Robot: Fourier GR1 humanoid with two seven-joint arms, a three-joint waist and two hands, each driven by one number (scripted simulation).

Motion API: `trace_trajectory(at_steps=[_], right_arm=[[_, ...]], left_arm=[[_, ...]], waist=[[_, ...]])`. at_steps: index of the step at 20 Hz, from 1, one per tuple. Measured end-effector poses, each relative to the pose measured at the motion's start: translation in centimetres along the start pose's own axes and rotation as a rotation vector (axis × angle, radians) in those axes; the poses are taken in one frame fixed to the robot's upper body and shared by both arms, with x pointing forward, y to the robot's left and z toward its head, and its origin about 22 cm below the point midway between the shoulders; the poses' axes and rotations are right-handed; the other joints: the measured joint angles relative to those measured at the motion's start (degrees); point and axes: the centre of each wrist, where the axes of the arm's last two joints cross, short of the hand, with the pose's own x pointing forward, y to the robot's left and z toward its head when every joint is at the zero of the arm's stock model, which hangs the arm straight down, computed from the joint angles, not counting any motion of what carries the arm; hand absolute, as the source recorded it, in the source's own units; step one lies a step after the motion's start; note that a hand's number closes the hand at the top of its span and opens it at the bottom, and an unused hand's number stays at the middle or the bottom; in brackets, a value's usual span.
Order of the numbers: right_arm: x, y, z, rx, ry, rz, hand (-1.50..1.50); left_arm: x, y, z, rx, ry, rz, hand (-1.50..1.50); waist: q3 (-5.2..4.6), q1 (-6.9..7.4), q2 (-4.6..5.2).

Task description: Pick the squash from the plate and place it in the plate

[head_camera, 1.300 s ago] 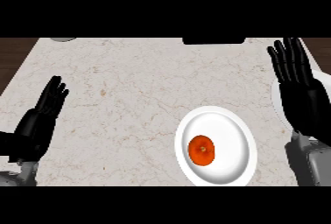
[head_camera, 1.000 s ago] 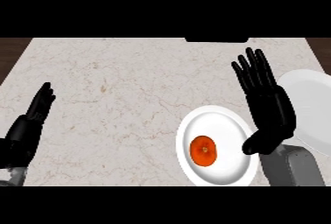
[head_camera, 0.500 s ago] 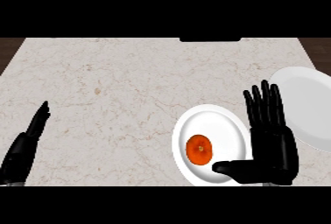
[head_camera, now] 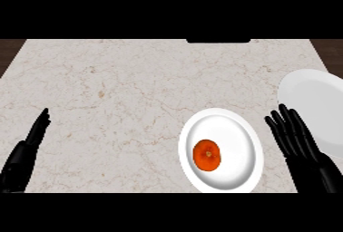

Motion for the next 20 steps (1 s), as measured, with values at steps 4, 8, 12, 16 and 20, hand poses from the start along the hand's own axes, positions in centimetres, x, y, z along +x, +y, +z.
trace_trajectory(at_steps=[4,8,12,16,20], right_arm=[[1.3,-1.0,-0.4,0.112,0.113,0.181,-1.5],[2.6,-1.2,-2.1,0.177,0.217,0.299,-1.5],[3.2,-0.9,-3.7,0.248,0.314,0.384,-1.5],[2.7,-0.5,-5.7,0.323,0.4,0.446,-1.5],[1.5,0.2,-7.1,0.413,0.469,0.512,-1.5]], left_arm=[[0.1,-0.1,-0.2,-0.001,-0.004,-0.007,0.0],[0.6,-0.4,-0.4,-0.014,-0.005,-0.004,0.0],[0.7,-0.4,-0.7,-0.007,-0.01,-0.006,0.0],[0.6,-0.3,-0.7,-0.009,-0.011,-0.002,0.0],[0.6,-1.1,-0.9,-0.014,-0.013,0.0,0.0]], waist=[[-0.03,0.29,0.05],[-0.02,0.64,0.12],[0.0,0.76,0.14],[0.02,0.9,0.16],[0.02,0.88,0.19]])
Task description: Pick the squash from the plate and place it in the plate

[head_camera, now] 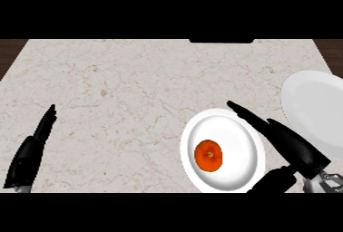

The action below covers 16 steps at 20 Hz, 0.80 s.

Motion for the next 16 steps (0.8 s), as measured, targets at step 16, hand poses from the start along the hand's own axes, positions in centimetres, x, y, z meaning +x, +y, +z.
trace_trajectory(at_steps=[16], right_arm=[[-3.2,1.8,-5.6,0.212,0.084,0.168,-1.5]], left_arm=[[-0.2,1.0,0.6,0.006,0.005,-0.001,0.0]], waist=[[0.03,-0.27,-0.07]])
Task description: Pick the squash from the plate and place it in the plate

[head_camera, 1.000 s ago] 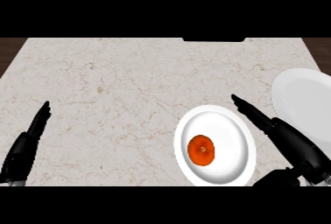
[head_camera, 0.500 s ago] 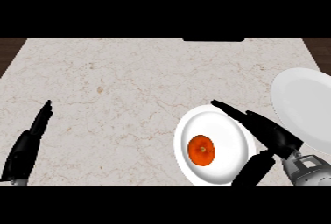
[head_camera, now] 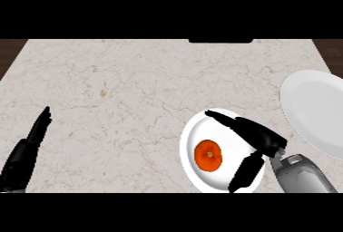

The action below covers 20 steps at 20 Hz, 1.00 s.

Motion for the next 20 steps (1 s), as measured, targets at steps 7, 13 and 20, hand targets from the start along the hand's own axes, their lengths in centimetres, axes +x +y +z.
trace_trajectory(at_steps=[7,13,20], right_arm=[[-1.3,1.3,-1.4,0.061,0.016,0.017,-1.5],[-1.5,2.7,-3.4,0.072,0.025,0.019,-1.5],[-2.6,3.8,-3.6,0.08,0.003,0.01,1.5]], left_arm=[[0.6,-0.7,-0.2,0.001,0.004,-0.002,0.0],[0.0,-0.4,-0.1,0.002,-0.004,-0.004,0.0],[0.4,0.4,-0.3,0.001,0.002,-0.002,0.0]], waist=[[0.0,-0.1,-0.02],[-0.01,-0.09,-0.01],[-0.02,-0.16,-0.06]])
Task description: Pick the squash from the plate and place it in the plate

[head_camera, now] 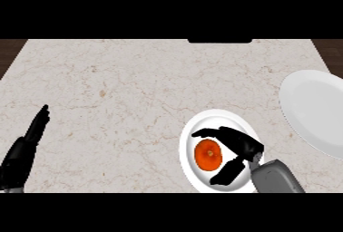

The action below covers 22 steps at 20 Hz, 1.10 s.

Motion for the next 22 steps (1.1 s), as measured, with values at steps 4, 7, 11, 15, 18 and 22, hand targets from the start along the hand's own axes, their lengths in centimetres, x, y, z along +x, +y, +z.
trace_trajectory(at_steps=[4,7,11,15,18,22], right_arm=[[0.1,0.4,-0.5,-0.025,-0.046,-0.013,1.5],[0.0,0.3,-1.3,-0.04,-0.061,-0.008,1.5],[-1.6,-0.5,-0.6,-0.07,-0.062,0.015,1.5],[-7.6,-7.9,6.7,-0.201,0.104,0.132,1.5],[-9.8,-12.7,12.4,-0.317,0.226,0.217,1.5],[-11.0,-17.6,19.5,-0.501,0.301,0.305,1.5]], left_arm=[[-0.2,-0.2,-0.6,0.002,-0.002,-0.003,0.0],[-0.1,-0.5,-0.2,0.003,-0.007,-0.004,0.0],[0.2,-0.6,0.0,0.007,-0.001,0.001,0.0],[0.0,-0.3,0.3,0.017,0.008,-0.001,0.0],[-0.1,-0.1,0.4,0.03,0.01,0.001,0.0],[-0.1,-0.3,0.5,0.039,0.004,0.008,0.0]], waist=[[-0.03,-0.06,-0.04],[-0.02,0.03,-0.04],[0.02,-0.06,-0.05],[0.19,-1.12,0.37],[0.43,-1.91,0.84],[0.77,-1.96,1.37]])
